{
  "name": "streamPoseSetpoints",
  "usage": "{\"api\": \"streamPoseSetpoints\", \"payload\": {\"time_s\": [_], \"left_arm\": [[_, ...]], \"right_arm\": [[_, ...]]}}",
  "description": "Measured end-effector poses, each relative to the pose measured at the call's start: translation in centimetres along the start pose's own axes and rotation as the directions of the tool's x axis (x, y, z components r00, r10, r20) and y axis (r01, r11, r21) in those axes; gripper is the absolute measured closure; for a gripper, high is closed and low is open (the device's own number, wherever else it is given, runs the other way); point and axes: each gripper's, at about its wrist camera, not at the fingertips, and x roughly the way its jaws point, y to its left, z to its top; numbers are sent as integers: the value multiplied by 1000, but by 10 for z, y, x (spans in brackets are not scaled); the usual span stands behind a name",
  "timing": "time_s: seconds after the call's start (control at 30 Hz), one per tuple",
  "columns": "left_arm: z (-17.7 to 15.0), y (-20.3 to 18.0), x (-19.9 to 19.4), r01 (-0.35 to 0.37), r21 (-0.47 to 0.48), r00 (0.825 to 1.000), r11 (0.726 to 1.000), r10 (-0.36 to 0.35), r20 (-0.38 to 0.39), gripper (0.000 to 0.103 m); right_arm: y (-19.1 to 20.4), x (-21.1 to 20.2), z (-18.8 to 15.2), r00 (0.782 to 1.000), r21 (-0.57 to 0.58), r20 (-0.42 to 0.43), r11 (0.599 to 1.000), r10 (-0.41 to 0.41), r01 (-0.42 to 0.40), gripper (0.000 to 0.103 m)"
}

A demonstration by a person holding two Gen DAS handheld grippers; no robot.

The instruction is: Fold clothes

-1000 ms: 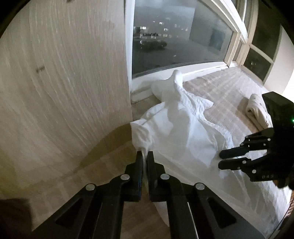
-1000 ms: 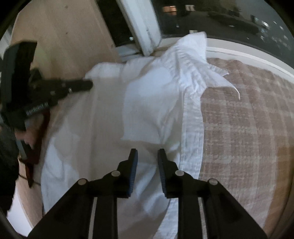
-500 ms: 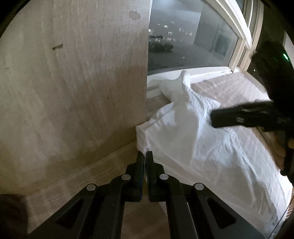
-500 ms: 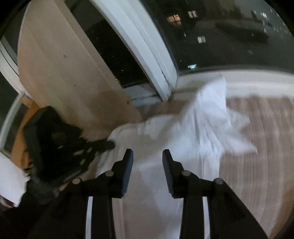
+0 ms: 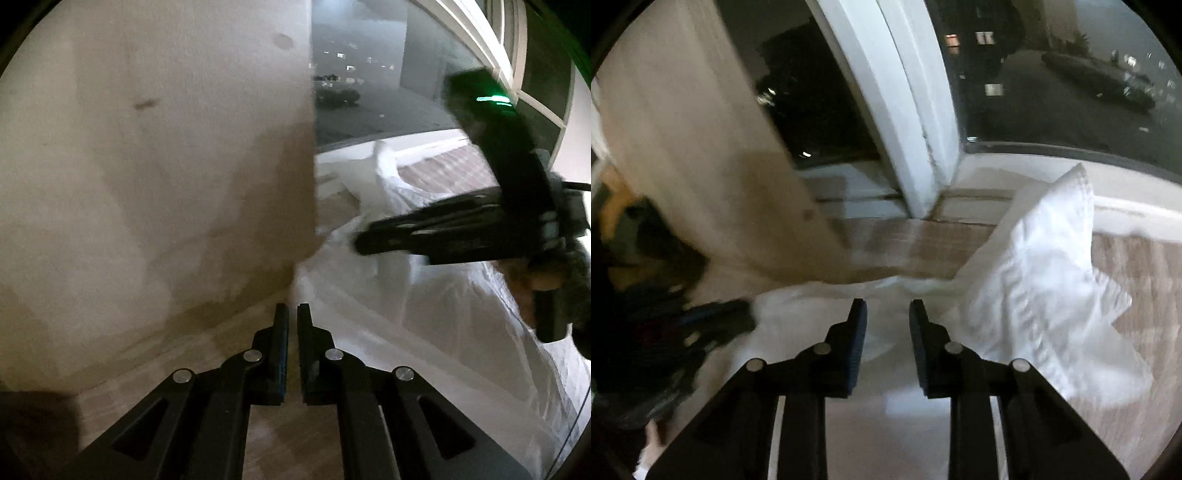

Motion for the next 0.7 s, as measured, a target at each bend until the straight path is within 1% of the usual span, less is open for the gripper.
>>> {"api": "streamPoseSetpoints", "payload": {"time_s": [0.03, 0.07, 0.1, 0.17, 0.2, 0.27, 0.33, 0.4, 0.43, 0.5, 0.57, 0.6, 0.7], "left_arm": [[1, 2, -3, 6, -9, 1000, 1000, -6, 2, 97], [1, 3, -6, 13, -17, 1000, 1000, -13, 4, 97], [2, 5, -9, 19, -26, 1000, 999, -19, 6, 97], [2, 4, -13, 26, -12, 1000, 1000, -26, -2, 97], [4, 2, -11, 29, -2, 1000, 1000, -29, -6, 97], [-2, -2, -14, 47, 12, 999, 999, -46, -16, 97], [-10, -5, -18, 61, 33, 998, 998, -60, -26, 97], [-14, -8, -23, 59, 47, 998, 997, -58, -31, 97], [-16, -10, -26, 57, 54, 998, 997, -56, -33, 97], [-21, -12, -33, 72, 47, 997, 996, -70, -30, 97], [-26, -14, -38, 83, 42, 996, 996, -82, -30, 97], [-29, -17, -40, 92, 43, 995, 995, -90, -33, 97], [-34, -24, -42, 111, 56, 993, 992, -109, -48, 97]], "right_arm": [[4, -3, -4, 999, -25, -19, 999, 38, -39, 79], [10, -3, -8, 997, -71, -49, 996, 54, -57, 79], [17, -2, -12, 997, -124, -69, 991, 36, -44, 79], [24, 4, -19, 995, -199, -94, 980, -24, 5, 80], [24, 7, -22, 994, -218, -107, 976, -16, -8, 85], [23, 13, -27, 991, -238, -132, 969, 37, -68, 93], [27, 19, -31, 980, -272, -153, 949, 124, -162, 95], [35, 29, -32, 969, -305, -186, 928, 163, -214, 96], [38, 33, -30, 964, -306, -191, 921, 187, -239, 96], [39, 37, -24, 945, -265, -194, 913, 265, -310, 96], [40, 36, -20, 928, -214, -169, 907, 331, -363, 96], [37, 40, -15, 925, -187, -154, 909, 347, -372, 96], [30, 43, -7, 932, -130, -122, 925, 342, -357, 96]]}}
